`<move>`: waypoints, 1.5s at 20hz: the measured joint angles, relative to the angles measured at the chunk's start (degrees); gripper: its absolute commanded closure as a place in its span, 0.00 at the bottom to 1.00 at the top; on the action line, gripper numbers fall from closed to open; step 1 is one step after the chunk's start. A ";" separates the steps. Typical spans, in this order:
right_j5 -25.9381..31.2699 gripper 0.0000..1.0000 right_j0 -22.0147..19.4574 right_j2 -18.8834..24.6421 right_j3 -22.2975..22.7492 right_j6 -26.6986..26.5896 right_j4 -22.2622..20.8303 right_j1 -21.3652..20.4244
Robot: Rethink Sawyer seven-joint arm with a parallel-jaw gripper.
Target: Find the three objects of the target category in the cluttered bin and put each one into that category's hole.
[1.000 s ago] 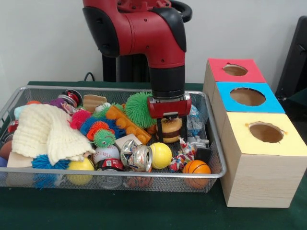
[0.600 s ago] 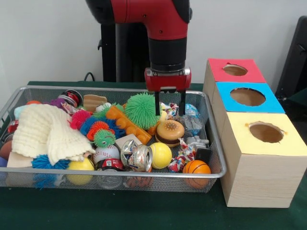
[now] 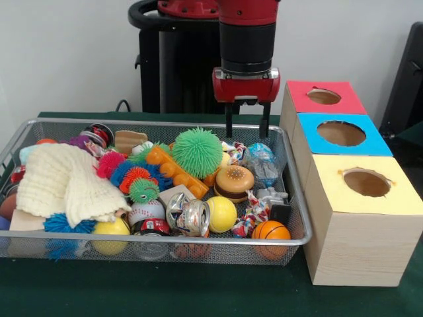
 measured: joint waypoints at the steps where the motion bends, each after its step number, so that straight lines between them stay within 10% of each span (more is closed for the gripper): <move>1: 0.00 0.00 0.88 -0.22 0.00 0.00 0.00 0.35; 12: -2.53 0.00 7.99 -3.23 -0.03 0.00 -0.65 4.56; 30: -7.86 0.00 7.36 -5.01 0.18 0.00 -0.79 7.71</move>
